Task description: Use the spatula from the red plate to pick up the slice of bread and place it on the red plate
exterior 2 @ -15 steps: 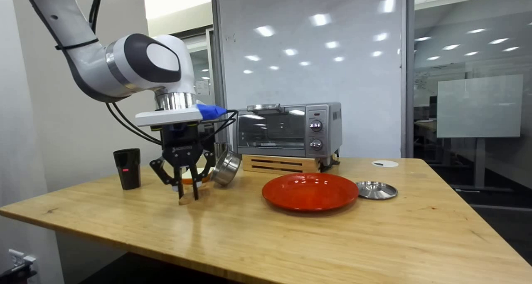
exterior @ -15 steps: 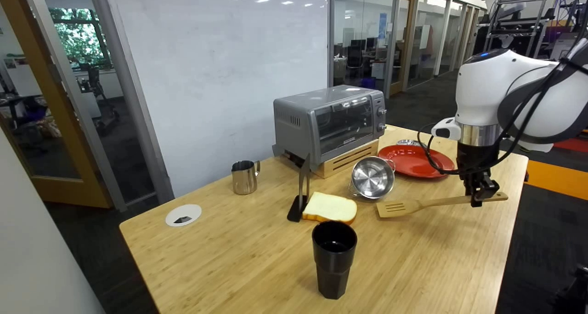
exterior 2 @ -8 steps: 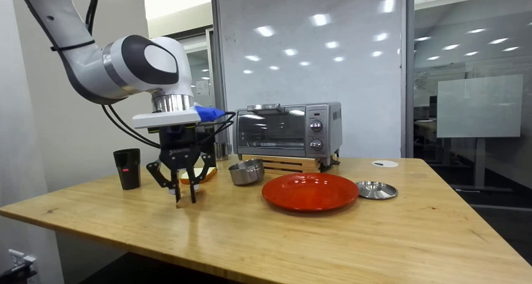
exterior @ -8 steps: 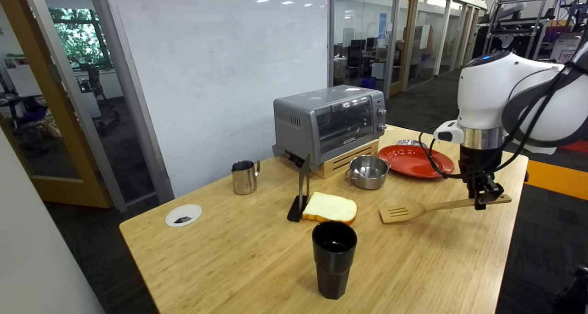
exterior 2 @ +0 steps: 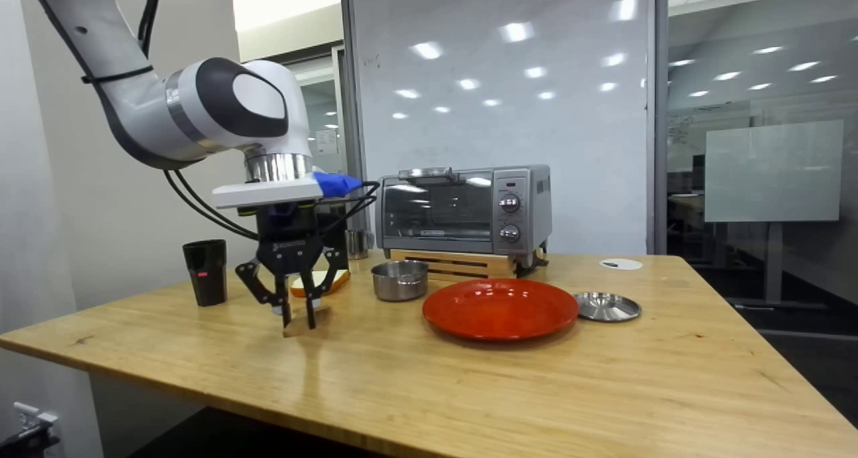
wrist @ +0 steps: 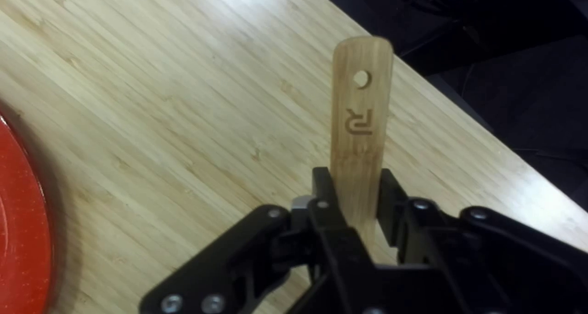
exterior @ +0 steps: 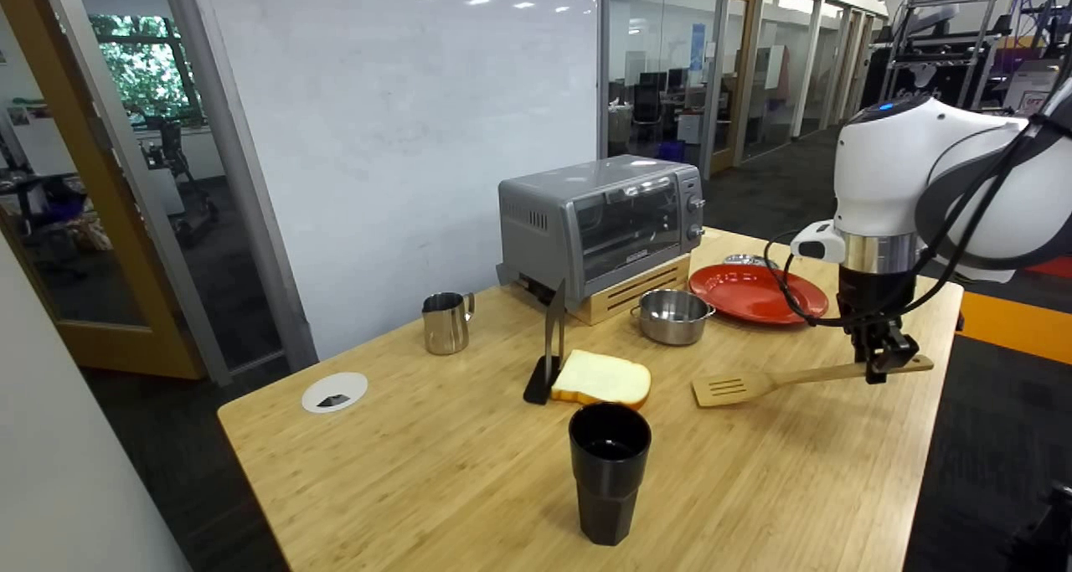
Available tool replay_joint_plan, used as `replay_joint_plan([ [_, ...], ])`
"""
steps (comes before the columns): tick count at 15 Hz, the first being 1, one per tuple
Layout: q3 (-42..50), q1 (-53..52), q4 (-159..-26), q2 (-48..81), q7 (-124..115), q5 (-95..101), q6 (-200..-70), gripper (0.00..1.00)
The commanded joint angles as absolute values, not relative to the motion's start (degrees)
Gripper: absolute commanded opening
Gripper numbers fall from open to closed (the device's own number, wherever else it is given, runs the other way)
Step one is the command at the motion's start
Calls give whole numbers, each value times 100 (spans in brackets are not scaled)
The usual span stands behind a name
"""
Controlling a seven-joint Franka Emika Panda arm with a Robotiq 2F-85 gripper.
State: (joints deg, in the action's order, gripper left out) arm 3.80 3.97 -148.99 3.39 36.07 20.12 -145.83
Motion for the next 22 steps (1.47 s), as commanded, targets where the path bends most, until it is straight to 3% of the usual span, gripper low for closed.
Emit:
replay_joint_plan([
  [1, 349, 358, -14664, 557, 3291, 2159, -14542, 7],
  [22, 244, 175, -14052, 1171, 2804, 2318, -14448, 7],
])
